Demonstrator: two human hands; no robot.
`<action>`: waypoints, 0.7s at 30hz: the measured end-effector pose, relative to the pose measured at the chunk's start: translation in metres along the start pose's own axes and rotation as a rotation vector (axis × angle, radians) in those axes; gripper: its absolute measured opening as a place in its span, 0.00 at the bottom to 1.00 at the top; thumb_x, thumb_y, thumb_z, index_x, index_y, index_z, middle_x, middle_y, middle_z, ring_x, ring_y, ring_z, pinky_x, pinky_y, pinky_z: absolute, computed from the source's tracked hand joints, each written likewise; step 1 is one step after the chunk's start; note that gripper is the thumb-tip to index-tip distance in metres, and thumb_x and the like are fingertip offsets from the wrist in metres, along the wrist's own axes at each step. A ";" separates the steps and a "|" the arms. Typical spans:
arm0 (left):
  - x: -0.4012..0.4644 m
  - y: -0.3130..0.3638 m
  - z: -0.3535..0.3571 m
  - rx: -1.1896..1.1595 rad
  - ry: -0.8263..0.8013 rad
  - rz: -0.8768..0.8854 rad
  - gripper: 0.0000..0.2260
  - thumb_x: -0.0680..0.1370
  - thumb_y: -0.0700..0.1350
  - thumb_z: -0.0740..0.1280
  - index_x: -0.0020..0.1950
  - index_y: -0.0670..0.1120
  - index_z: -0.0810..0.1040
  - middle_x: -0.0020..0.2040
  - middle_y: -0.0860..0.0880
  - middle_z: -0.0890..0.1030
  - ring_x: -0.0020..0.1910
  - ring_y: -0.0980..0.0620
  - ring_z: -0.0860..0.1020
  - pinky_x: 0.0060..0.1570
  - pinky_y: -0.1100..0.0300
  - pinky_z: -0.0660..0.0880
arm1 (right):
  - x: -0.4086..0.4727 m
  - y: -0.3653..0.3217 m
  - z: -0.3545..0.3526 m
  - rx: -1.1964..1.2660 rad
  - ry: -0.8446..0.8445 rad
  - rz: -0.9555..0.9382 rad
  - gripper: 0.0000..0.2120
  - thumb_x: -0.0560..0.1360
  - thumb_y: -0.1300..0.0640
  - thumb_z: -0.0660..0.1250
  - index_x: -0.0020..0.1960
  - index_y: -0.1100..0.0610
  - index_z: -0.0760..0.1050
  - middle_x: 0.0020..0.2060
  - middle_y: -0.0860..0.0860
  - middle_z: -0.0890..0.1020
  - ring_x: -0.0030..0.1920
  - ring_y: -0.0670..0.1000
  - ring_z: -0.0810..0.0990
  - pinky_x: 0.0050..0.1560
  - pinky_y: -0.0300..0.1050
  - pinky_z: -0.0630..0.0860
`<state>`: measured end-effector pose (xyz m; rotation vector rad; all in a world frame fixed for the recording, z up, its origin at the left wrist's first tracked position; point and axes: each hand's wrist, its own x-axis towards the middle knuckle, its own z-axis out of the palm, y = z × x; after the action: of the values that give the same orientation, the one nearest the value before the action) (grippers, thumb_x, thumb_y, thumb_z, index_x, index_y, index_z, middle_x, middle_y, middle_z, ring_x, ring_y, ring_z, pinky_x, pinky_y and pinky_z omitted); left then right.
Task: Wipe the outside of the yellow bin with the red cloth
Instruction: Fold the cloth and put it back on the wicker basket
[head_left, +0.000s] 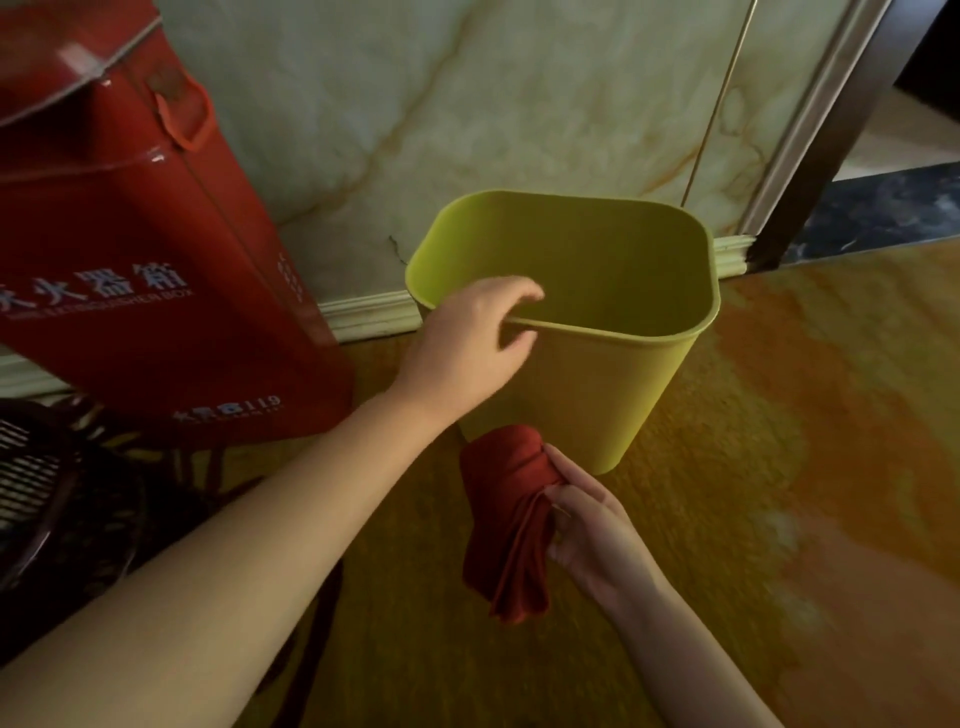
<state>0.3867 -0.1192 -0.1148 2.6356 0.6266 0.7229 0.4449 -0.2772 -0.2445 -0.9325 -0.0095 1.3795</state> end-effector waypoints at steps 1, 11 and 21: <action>-0.018 -0.009 -0.005 -0.023 0.106 -0.008 0.13 0.72 0.41 0.66 0.56 0.44 0.77 0.55 0.47 0.82 0.54 0.52 0.78 0.56 0.66 0.70 | 0.000 -0.001 0.001 -0.003 -0.015 -0.003 0.21 0.69 0.67 0.66 0.58 0.48 0.79 0.49 0.52 0.85 0.51 0.53 0.83 0.42 0.49 0.79; -0.132 -0.071 -0.025 -0.833 -0.327 -0.821 0.29 0.68 0.60 0.65 0.68 0.61 0.63 0.65 0.63 0.66 0.63 0.64 0.67 0.60 0.63 0.66 | 0.013 0.001 0.063 -0.219 -0.211 -0.054 0.25 0.69 0.69 0.65 0.65 0.55 0.73 0.52 0.54 0.83 0.49 0.51 0.81 0.52 0.47 0.79; -0.171 -0.120 -0.122 -0.992 0.015 -0.976 0.18 0.71 0.37 0.68 0.61 0.44 0.74 0.53 0.45 0.82 0.49 0.53 0.81 0.44 0.60 0.79 | 0.027 0.002 0.183 -0.556 -0.442 -0.093 0.25 0.71 0.75 0.61 0.63 0.56 0.72 0.36 0.48 0.85 0.37 0.43 0.82 0.43 0.37 0.80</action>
<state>0.1493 -0.0777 -0.1344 1.2052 1.0625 0.5120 0.3566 -0.1544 -0.1389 -1.0403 -0.7949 1.4987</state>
